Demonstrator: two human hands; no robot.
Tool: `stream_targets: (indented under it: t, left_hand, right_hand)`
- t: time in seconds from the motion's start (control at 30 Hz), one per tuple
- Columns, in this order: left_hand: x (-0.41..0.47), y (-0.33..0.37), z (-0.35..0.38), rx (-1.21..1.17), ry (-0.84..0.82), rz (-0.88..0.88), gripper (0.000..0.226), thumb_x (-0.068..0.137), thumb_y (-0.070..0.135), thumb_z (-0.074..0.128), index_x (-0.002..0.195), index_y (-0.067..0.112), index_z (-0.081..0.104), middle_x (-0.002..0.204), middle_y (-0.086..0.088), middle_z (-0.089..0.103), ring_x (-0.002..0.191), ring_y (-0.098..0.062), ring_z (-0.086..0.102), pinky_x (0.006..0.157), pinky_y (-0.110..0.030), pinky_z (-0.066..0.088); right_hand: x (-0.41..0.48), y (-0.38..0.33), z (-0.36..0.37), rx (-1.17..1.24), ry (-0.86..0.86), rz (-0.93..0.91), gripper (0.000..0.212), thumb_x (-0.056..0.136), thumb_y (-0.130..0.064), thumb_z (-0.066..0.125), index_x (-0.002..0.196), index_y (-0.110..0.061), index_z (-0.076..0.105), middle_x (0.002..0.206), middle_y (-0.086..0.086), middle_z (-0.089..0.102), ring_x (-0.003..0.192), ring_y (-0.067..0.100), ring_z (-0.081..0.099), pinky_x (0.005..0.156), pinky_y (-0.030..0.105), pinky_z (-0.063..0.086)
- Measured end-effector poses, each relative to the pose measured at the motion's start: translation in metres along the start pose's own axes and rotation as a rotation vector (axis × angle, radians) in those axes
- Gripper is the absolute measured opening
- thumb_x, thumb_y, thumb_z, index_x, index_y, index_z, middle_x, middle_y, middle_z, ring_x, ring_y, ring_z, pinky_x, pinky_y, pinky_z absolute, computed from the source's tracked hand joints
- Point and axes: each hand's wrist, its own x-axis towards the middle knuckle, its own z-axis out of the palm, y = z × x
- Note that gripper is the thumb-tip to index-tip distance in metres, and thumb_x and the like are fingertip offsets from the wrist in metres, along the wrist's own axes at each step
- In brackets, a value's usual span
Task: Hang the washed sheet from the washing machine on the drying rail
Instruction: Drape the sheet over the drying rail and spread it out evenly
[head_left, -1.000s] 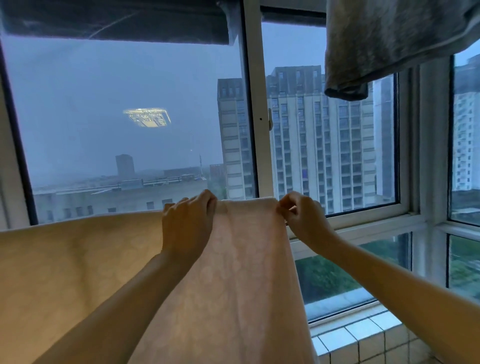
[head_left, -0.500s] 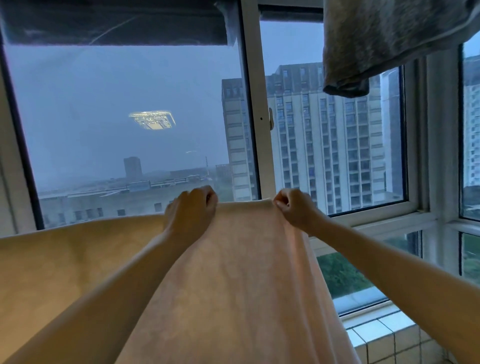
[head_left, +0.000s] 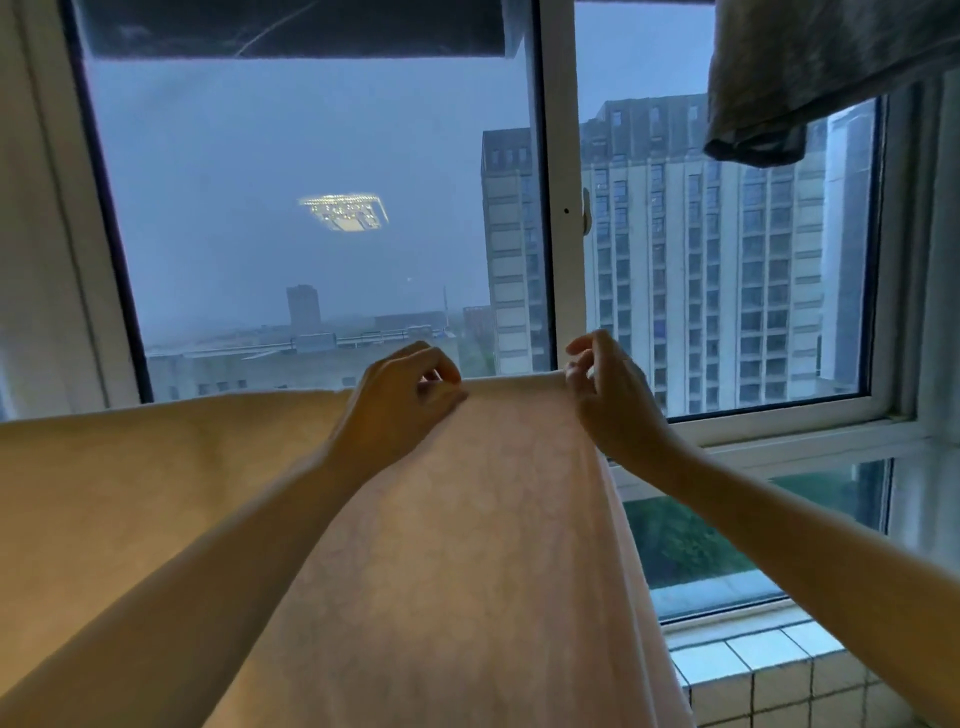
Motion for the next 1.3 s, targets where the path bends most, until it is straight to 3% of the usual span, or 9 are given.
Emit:
stream_targets:
  t: [0.1, 0.3, 0.47, 0.57, 0.73, 0.87, 1.0, 1.13, 1.3]
  left_hand:
    - [-0.003, -0.005, -0.002, -0.004, 0.030, 0.022, 0.008, 0.077, 0.020, 0.077, 0.079, 0.021, 0.070, 0.079, 0.013, 0.061, 0.073, -0.003, 0.060, 0.065, -0.012, 0.045]
    - [-0.002, -0.008, 0.001, 0.024, 0.054, 0.044, 0.004, 0.078, 0.018, 0.076, 0.077, 0.018, 0.072, 0.076, 0.007, 0.062, 0.073, -0.009, 0.060, 0.067, -0.036, 0.054]
    - [0.001, -0.003, 0.004, 0.038, 0.058, 0.015, 0.007, 0.083, 0.020, 0.070, 0.076, 0.021, 0.068, 0.077, 0.012, 0.060, 0.073, -0.005, 0.059, 0.067, -0.035, 0.052]
    - [0.010, -0.004, 0.006, 0.065, 0.091, -0.013, 0.009, 0.083, 0.018, 0.069, 0.076, 0.021, 0.066, 0.077, 0.013, 0.059, 0.071, -0.006, 0.057, 0.065, -0.033, 0.051]
    - [0.042, -0.007, 0.010, 0.051, 0.169, -0.069, 0.017, 0.080, 0.011, 0.071, 0.070, 0.021, 0.061, 0.070, 0.015, 0.056, 0.063, 0.000, 0.053, 0.060, -0.010, 0.037]
    - [0.052, -0.008, 0.011, -0.019, 0.152, -0.113, 0.023, 0.079, 0.010, 0.070, 0.067, 0.027, 0.059, 0.065, 0.014, 0.060, 0.062, 0.003, 0.055, 0.061, -0.009, 0.038]
    - [0.033, -0.013, 0.004, 0.019, -0.013, -0.113, 0.016, 0.080, 0.029, 0.071, 0.077, 0.039, 0.059, 0.073, 0.021, 0.061, 0.062, 0.001, 0.056, 0.062, -0.016, 0.042]
    - [0.015, -0.026, -0.011, 0.104, -0.140, -0.081, 0.013, 0.086, 0.038, 0.063, 0.073, 0.042, 0.060, 0.074, 0.021, 0.062, 0.068, 0.000, 0.059, 0.062, -0.012, 0.041]
    - [0.002, -0.035, -0.032, 0.087, -0.175, -0.069, 0.014, 0.084, 0.050, 0.056, 0.083, 0.040, 0.066, 0.082, 0.019, 0.065, 0.077, 0.001, 0.062, 0.071, -0.016, 0.051]
  right_hand:
    - [-0.011, -0.013, 0.003, -0.086, 0.049, -0.101, 0.020, 0.093, -0.012, 0.050, 0.110, -0.008, 0.041, 0.093, -0.001, 0.045, 0.069, 0.000, 0.047, 0.057, 0.011, 0.037]
    - [-0.031, -0.014, 0.007, -0.019, -0.001, 0.069, 0.023, 0.092, -0.012, 0.055, 0.102, -0.018, 0.035, 0.075, 0.000, 0.057, 0.063, 0.012, 0.058, 0.054, 0.022, 0.048]
    - [-0.028, -0.007, 0.003, -0.051, -0.046, 0.191, 0.003, 0.094, -0.010, 0.053, 0.092, -0.012, 0.052, 0.075, -0.003, 0.056, 0.066, 0.008, 0.055, 0.067, 0.026, 0.054]
    - [-0.018, -0.007, -0.002, -0.033, 0.007, 0.200, 0.007, 0.094, -0.010, 0.052, 0.088, -0.009, 0.056, 0.072, -0.001, 0.058, 0.065, 0.012, 0.057, 0.061, 0.025, 0.052]
    - [0.033, -0.017, -0.012, -0.048, 0.040, 0.128, 0.015, 0.097, -0.006, 0.045, 0.086, -0.013, 0.053, 0.073, 0.001, 0.057, 0.065, 0.012, 0.056, 0.054, 0.016, 0.044]
    - [0.070, -0.018, -0.012, -0.093, 0.078, 0.128, 0.021, 0.096, -0.005, 0.040, 0.087, -0.002, 0.059, 0.081, 0.012, 0.063, 0.076, 0.024, 0.060, 0.068, 0.036, 0.049]
    - [0.058, -0.008, 0.002, -0.176, -0.171, 0.150, 0.021, 0.095, -0.007, 0.046, 0.088, -0.003, 0.065, 0.076, 0.006, 0.063, 0.075, 0.022, 0.063, 0.070, 0.034, 0.050]
    - [0.037, -0.009, 0.001, -0.139, -0.204, 0.049, 0.016, 0.094, -0.014, 0.051, 0.089, -0.011, 0.066, 0.072, -0.005, 0.060, 0.064, 0.006, 0.059, 0.063, 0.023, 0.053]
    - [0.025, -0.042, 0.002, -0.273, -0.276, -0.215, 0.024, 0.097, -0.026, 0.044, 0.086, -0.015, 0.063, 0.081, -0.003, 0.059, 0.074, 0.012, 0.056, 0.076, 0.032, 0.051]
